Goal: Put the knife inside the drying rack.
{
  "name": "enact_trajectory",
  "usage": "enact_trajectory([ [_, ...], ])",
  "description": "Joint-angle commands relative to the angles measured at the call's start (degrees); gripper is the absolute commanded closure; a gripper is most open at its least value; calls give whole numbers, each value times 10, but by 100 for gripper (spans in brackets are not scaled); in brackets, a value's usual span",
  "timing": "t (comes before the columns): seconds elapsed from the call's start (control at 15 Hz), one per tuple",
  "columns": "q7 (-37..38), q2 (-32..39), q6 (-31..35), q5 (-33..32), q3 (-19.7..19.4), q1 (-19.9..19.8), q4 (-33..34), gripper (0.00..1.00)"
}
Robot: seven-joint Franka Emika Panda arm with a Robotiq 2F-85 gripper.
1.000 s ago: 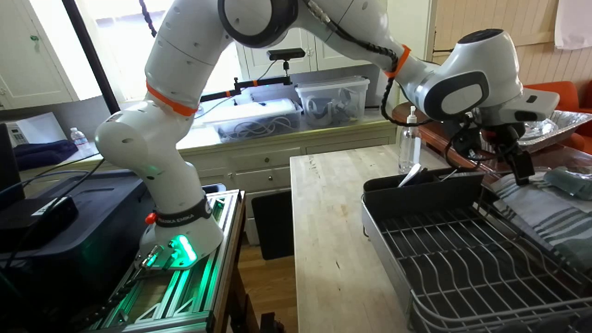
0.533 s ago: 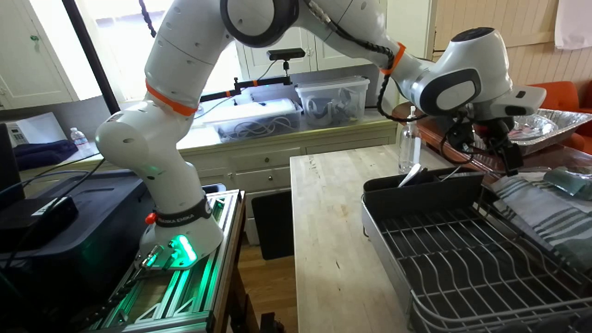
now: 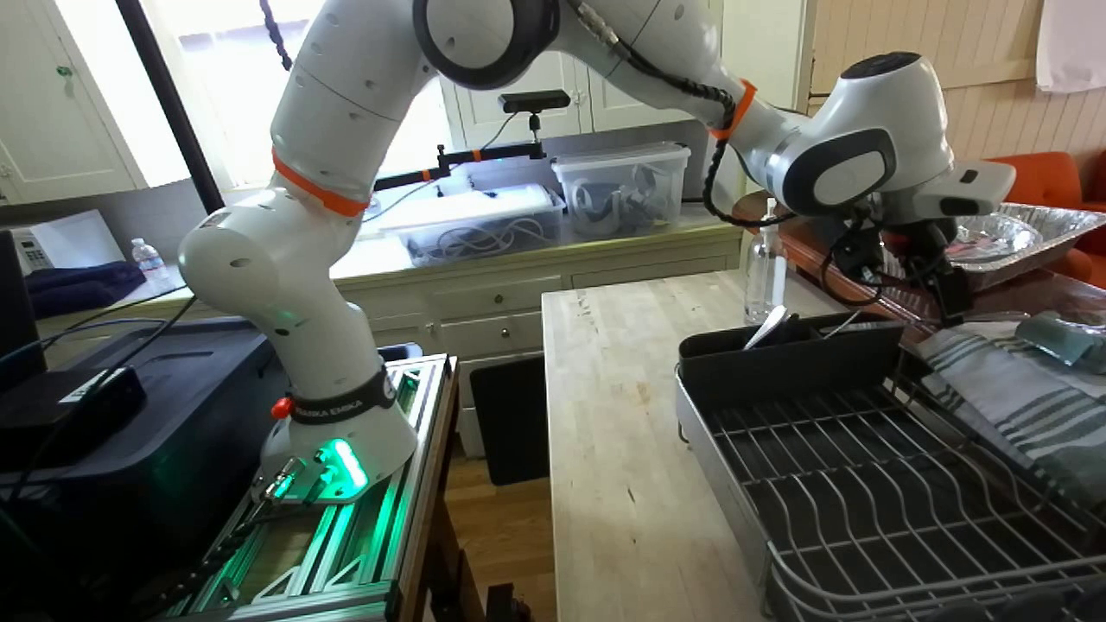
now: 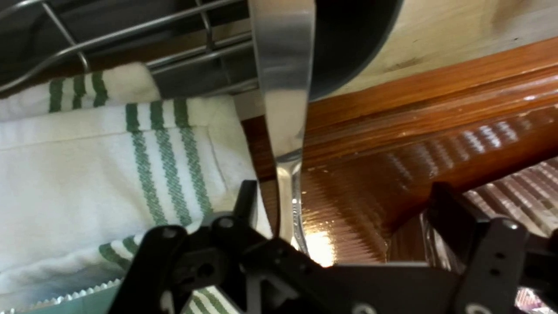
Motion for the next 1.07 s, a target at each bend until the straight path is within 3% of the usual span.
enact_trajectory([
  [0.0,-13,12,-19,19,4,1,19,0],
  [1.0,-5,22,-21,15,-3,2,31,1],
])
